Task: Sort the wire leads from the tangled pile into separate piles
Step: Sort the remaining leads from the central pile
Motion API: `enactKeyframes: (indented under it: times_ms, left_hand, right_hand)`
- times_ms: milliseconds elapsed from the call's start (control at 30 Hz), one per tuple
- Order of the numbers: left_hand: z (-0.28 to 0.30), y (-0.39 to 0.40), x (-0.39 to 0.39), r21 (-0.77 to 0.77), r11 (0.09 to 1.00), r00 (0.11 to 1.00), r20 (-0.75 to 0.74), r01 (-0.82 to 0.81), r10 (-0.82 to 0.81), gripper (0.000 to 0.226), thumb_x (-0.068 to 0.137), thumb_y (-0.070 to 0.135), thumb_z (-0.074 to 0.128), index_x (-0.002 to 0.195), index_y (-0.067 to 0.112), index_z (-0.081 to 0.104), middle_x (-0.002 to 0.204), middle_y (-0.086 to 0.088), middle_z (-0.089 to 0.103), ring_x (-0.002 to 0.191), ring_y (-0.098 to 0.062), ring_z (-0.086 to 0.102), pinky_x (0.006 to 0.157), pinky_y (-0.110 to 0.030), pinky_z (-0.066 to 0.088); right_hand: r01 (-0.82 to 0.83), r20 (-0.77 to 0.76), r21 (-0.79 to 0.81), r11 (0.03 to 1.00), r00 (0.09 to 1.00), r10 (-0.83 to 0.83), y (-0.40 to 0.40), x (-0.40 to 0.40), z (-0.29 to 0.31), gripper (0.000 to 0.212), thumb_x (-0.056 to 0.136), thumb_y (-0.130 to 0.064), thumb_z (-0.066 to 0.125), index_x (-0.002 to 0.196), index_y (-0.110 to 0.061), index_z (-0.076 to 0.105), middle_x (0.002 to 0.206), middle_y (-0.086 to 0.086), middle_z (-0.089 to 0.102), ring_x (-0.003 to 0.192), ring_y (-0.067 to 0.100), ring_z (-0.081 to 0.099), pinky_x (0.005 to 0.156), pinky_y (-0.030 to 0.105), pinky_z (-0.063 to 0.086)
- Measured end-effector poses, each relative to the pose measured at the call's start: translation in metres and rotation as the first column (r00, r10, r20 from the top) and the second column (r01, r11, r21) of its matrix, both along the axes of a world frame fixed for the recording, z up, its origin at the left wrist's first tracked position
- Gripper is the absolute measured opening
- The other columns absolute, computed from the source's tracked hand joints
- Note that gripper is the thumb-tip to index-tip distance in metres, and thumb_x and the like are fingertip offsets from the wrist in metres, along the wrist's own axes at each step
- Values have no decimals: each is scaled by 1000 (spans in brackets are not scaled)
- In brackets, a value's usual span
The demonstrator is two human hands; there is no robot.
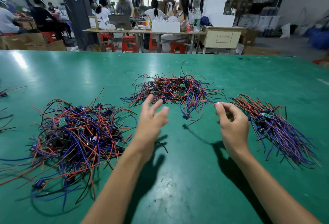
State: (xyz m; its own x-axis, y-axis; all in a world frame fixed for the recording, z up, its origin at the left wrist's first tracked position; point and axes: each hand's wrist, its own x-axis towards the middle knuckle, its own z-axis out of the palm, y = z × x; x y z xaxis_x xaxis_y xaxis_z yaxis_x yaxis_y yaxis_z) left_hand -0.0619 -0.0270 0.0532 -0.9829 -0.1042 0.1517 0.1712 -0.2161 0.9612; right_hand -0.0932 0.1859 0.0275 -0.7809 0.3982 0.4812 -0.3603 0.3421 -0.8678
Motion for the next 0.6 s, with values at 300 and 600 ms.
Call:
enactKeyframes:
  times_ms: [300,600]
  left_hand:
    - [-14,25,8,-414,897,979,-59,155,-196,20,99,10,59,118,7,68,96,-8,77,76,-12,68,75,-22,52]
    - [-10,16,9,-218,909,935,94,354,-342,20,99,13,59,107,4,74,84,1,73,63,-9,60,68,-18,52]
  right_hand:
    - [-250,-55,-175,952,968,244,-2,18,13,17,100,-22,61,85,-21,67,68,-7,62,55,9,50,50,18,40]
    - [-192,-3,-213,958,981,196,6,13,14,17,103,-27,54,96,-15,63,70,-5,69,51,8,52,46,19,39]
